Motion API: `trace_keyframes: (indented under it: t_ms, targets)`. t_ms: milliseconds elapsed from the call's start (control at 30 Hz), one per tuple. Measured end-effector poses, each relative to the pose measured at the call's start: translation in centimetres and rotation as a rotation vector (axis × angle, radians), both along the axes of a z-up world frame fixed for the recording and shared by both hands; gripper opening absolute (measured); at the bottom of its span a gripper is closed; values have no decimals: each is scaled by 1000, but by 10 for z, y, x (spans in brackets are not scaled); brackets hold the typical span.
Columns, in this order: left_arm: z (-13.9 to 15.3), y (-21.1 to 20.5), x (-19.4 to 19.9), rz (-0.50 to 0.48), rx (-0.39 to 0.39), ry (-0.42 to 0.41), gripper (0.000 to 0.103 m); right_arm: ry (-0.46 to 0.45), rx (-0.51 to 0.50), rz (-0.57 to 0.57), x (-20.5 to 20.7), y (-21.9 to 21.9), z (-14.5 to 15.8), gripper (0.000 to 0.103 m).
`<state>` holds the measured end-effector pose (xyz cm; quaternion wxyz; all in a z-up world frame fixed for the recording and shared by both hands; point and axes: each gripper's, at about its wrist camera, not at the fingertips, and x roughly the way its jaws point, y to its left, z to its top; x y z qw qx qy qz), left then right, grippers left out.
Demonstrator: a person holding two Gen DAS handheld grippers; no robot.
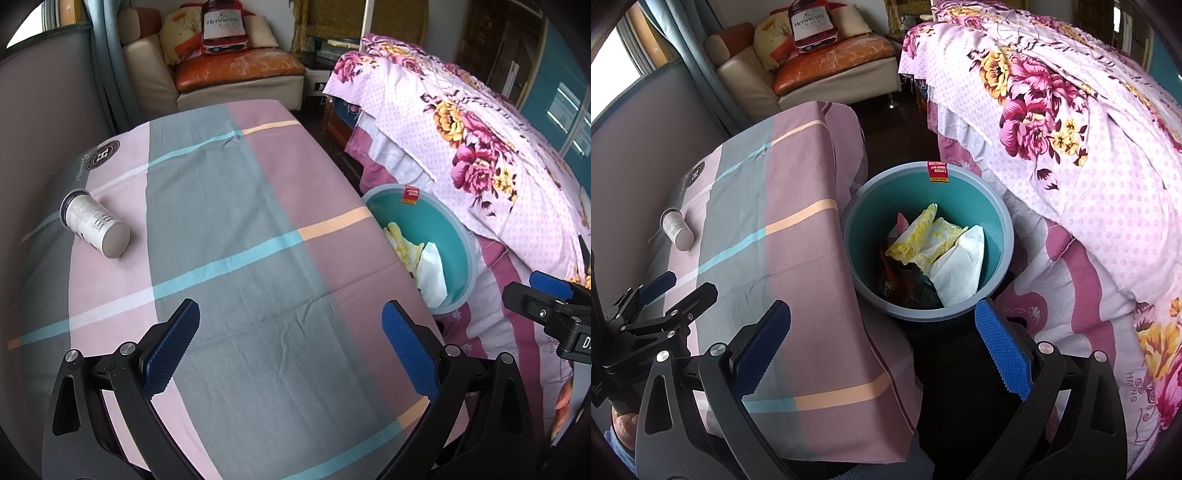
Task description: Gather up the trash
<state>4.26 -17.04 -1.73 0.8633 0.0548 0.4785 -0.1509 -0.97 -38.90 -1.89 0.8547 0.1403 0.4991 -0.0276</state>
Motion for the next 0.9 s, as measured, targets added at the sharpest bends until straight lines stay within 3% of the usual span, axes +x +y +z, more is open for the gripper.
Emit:
trace_keyframes:
  t_ms: [900]
  targets:
    - [-13, -1, 8, 10, 16, 42, 99, 34, 5, -8, 9, -2, -15, 96]
